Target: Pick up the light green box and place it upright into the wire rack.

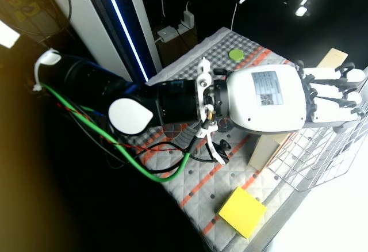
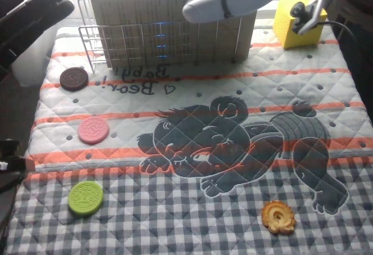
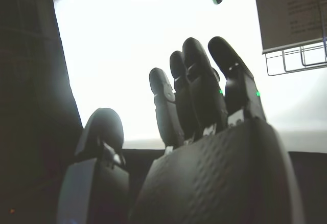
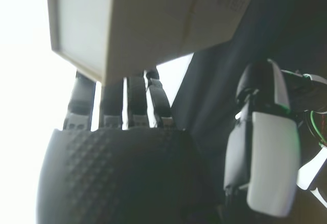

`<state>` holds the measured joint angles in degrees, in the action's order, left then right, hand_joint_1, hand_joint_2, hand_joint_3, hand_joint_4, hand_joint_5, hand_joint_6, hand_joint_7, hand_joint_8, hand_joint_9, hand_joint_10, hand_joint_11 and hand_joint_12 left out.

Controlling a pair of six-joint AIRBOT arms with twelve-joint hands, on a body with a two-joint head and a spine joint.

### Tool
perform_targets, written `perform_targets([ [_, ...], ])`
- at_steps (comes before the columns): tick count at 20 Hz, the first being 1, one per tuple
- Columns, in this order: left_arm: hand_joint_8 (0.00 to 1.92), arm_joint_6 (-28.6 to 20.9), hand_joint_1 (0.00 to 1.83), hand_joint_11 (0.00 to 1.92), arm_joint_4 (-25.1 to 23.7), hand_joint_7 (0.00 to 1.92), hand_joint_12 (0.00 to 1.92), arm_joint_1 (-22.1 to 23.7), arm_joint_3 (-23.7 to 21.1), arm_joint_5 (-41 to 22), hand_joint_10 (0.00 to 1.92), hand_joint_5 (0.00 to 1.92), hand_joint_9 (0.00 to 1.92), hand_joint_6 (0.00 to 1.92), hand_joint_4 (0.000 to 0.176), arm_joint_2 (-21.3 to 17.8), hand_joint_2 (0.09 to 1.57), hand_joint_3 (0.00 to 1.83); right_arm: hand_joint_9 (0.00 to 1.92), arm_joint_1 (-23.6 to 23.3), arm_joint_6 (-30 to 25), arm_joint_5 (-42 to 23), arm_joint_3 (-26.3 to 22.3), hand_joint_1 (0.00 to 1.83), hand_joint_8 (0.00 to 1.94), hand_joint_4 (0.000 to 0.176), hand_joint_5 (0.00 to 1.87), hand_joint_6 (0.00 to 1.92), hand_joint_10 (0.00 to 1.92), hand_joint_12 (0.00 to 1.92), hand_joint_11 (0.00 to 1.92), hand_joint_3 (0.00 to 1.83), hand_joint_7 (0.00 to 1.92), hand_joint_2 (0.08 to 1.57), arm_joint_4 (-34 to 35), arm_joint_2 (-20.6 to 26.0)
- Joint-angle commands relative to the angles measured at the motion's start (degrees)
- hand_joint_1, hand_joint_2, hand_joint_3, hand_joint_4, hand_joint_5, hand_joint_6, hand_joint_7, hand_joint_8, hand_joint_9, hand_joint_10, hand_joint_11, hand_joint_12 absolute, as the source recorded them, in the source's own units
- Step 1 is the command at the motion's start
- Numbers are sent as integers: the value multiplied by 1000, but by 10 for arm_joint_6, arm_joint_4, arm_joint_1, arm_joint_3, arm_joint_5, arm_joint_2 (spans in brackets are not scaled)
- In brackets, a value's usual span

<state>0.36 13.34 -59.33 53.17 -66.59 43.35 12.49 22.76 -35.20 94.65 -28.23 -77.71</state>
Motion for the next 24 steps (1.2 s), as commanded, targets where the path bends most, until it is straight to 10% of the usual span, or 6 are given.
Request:
perform_targets([
  [1,2,-4,523,0,8,535,1056,7,2,-81,4,638,544,3,68,0,1155,0,18,-1,-2,-79,-5,341,4,103,0,0,0,226,0,0,29,862,33,17],
  [9,0,-4,523,0,14,502,1082,0,0,-152,1,603,453,1,75,1,1152,0,0,107,-2,-254,-151,406,17,175,0,0,0,0,0,0,77,881,147,164],
  [16,1,-4,554,0,27,457,970,-25,-1,-257,8,564,370,0,30,3,1150,1,86,283,-2,-408,-266,491,7,147,0,0,19,0,0,0,94,918,232,261],
  [20,1,-4,360,0,28,456,803,-34,-1,-299,0,487,358,1,61,10,1201,7,90,389,-2,-493,-328,466,17,134,32,9,11,17,36,0,139,922,303,296],
  [22,0,-4,414,0,31,444,813,-46,-1,-324,0,461,353,0,30,15,1209,6,124,422,-2,-520,-339,463,17,82,38,7,19,42,89,14,159,974,323,293],
  [24,7,-4,308,0,32,429,1063,-49,2,-326,21,397,425,0,43,17,1170,0,164,438,-2,-540,-344,471,13,116,47,0,12,52,107,6,222,990,334,292],
])
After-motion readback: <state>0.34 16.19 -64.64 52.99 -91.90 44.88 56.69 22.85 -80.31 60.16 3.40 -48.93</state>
